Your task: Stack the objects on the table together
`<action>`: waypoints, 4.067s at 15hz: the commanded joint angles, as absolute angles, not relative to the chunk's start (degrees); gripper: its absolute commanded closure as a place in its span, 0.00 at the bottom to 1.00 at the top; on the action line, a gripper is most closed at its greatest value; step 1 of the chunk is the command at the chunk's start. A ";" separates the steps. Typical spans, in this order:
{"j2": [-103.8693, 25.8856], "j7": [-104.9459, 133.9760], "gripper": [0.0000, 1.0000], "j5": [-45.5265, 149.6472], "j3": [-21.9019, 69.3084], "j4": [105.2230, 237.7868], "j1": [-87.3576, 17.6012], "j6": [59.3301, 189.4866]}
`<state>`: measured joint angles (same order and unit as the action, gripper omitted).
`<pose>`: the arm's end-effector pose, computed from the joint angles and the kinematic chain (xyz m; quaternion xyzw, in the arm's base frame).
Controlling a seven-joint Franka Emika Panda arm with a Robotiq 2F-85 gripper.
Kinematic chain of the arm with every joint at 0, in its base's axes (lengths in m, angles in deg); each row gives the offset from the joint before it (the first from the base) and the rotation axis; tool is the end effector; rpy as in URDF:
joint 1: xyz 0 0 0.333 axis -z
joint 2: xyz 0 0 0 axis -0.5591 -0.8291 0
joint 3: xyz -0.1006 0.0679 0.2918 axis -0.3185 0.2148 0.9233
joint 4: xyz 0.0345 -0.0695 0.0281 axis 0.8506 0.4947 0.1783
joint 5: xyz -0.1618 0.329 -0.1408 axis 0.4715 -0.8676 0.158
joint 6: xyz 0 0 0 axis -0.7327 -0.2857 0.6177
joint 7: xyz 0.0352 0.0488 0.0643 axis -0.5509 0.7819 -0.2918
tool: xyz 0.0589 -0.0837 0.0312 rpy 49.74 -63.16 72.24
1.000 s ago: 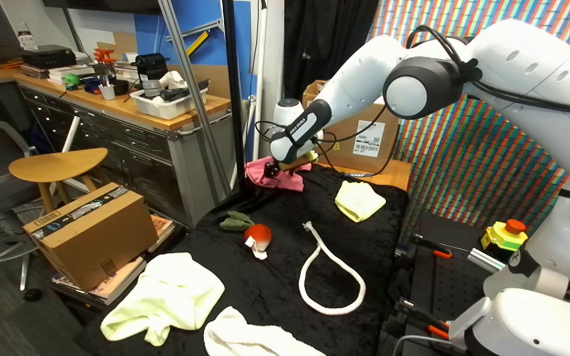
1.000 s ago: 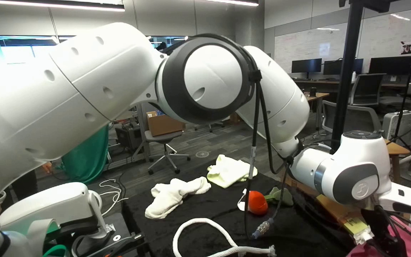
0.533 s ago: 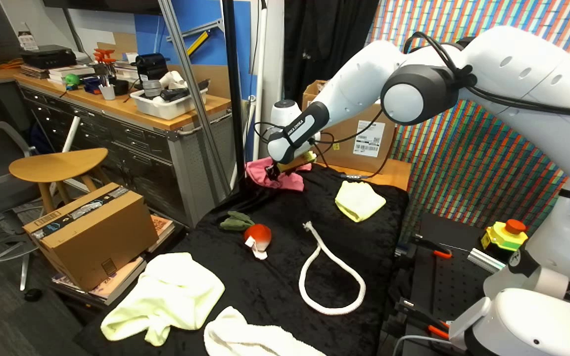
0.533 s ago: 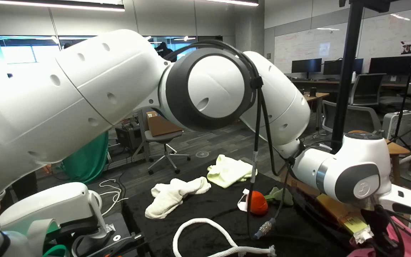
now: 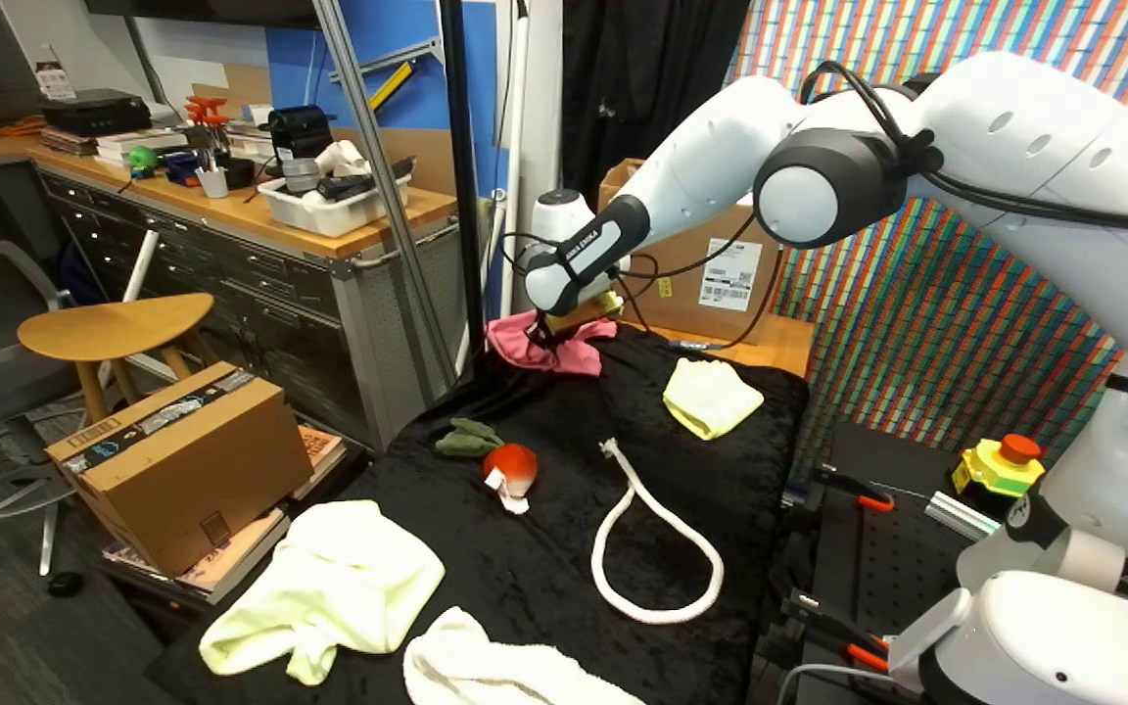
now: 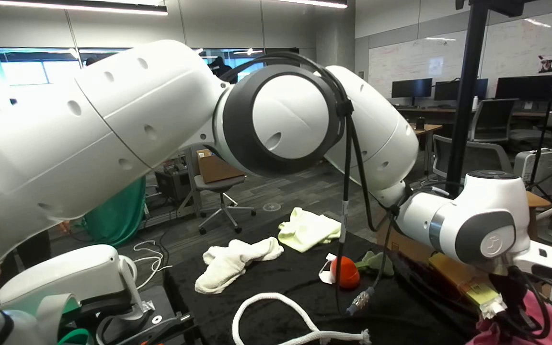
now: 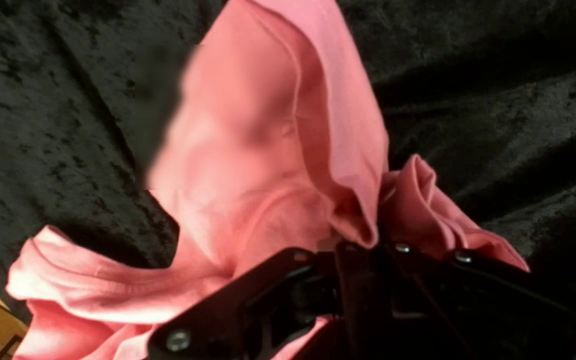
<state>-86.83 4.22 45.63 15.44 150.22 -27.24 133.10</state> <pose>0.7262 -0.2032 0.0975 0.9630 -0.2478 0.0765 0.0738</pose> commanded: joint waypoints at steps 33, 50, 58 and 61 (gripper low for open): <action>-12.70 47.66 0.95 63.33 21.51 209.54 -28.09 121.29; -13.37 46.19 0.96 66.28 31.83 215.44 -39.45 109.43; -14.09 44.08 0.26 67.90 32.43 214.87 -39.73 110.35; -14.01 42.54 0.02 67.65 32.52 214.17 -39.86 113.14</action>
<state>-14.33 44.77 66.68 32.18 215.10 -39.51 110.80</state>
